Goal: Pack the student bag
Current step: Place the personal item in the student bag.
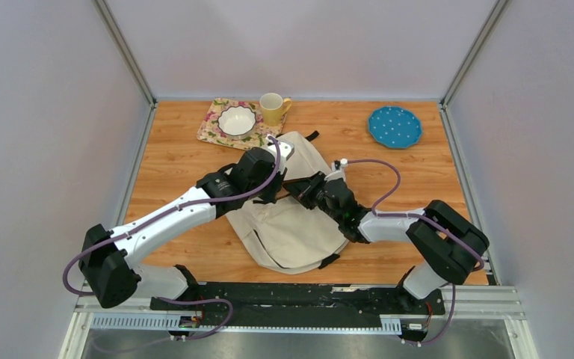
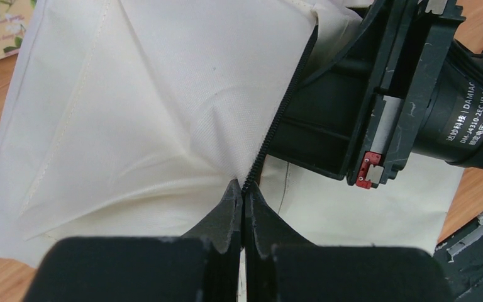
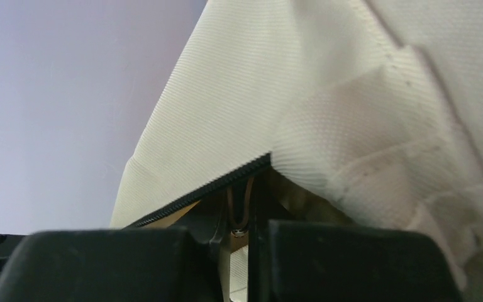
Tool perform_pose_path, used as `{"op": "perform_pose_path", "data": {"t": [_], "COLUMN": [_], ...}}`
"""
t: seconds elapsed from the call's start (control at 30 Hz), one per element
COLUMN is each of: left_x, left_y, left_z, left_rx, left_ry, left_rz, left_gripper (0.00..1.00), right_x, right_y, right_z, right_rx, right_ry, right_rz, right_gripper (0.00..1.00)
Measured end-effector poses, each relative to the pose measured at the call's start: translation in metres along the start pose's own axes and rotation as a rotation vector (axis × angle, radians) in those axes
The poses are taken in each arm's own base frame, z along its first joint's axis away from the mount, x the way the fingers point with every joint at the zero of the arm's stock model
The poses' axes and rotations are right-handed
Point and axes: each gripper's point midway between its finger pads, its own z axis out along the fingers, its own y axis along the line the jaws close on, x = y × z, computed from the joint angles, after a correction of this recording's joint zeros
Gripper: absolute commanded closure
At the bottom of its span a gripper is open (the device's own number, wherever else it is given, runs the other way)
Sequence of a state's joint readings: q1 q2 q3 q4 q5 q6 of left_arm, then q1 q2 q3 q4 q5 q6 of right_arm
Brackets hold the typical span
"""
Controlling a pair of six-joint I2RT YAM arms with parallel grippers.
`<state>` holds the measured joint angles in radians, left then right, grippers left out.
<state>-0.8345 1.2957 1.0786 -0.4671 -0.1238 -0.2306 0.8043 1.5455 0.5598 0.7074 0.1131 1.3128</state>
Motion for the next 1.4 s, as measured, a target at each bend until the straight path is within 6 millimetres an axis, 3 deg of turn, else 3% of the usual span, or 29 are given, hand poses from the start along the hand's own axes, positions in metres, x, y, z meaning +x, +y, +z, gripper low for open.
{"op": "perform_pose_path", "data": {"t": [0.2, 0.37, 0.5, 0.67, 0.83, 0.97, 1.07, 1.1, 1.13, 1.3, 1.4], "left_x": [0.000, -0.003, -0.005, -0.001, 0.001, 0.001, 0.001, 0.001, 0.001, 0.001, 0.002], "left_y": [0.004, 0.008, 0.010, 0.011, 0.014, 0.015, 0.015, 0.014, 0.014, 0.013, 0.011], "left_z": [0.001, 0.002, 0.002, 0.005, 0.003, 0.003, 0.003, 0.003, 0.003, 0.002, 0.001], "left_rx": [-0.012, -0.028, -0.042, -0.043, -0.043, -0.043, -0.040, -0.040, -0.038, -0.028, -0.014], "left_ry": [-0.003, -0.015, -0.025, -0.022, -0.024, -0.024, -0.023, -0.023, -0.023, -0.023, -0.021], "left_rz": [-0.006, -0.013, -0.017, -0.025, -0.030, -0.033, -0.034, -0.034, -0.034, -0.035, -0.037], "left_gripper": [1.00, 1.00, 1.00, 1.00, 1.00, 1.00, 1.00, 1.00, 1.00, 1.00, 1.00], "right_x": [0.003, 0.003, 0.004, 0.003, -0.003, -0.004, -0.004, -0.004, -0.005, -0.007, -0.006], "right_y": [0.017, 0.023, 0.015, -0.001, -0.001, -0.001, -0.001, -0.001, -0.001, 0.002, 0.011], "right_z": [0.024, 0.046, 0.046, 0.030, 0.021, 0.021, 0.021, 0.020, 0.019, 0.018, 0.027], "right_rx": [-0.025, -0.024, 0.001, 0.042, 0.053, 0.053, 0.053, 0.053, 0.053, 0.049, 0.015], "right_ry": [0.019, 0.003, -0.008, -0.018, -0.032, -0.032, -0.029, -0.030, -0.031, -0.034, -0.031], "right_rz": [-0.011, 0.003, 0.000, -0.011, -0.029, -0.035, -0.034, -0.034, -0.033, -0.023, -0.009], "right_gripper": [0.98, 0.77, 0.52, 0.49, 0.59, 0.59, 0.78, 0.92, 0.99, 1.00, 1.00]}}
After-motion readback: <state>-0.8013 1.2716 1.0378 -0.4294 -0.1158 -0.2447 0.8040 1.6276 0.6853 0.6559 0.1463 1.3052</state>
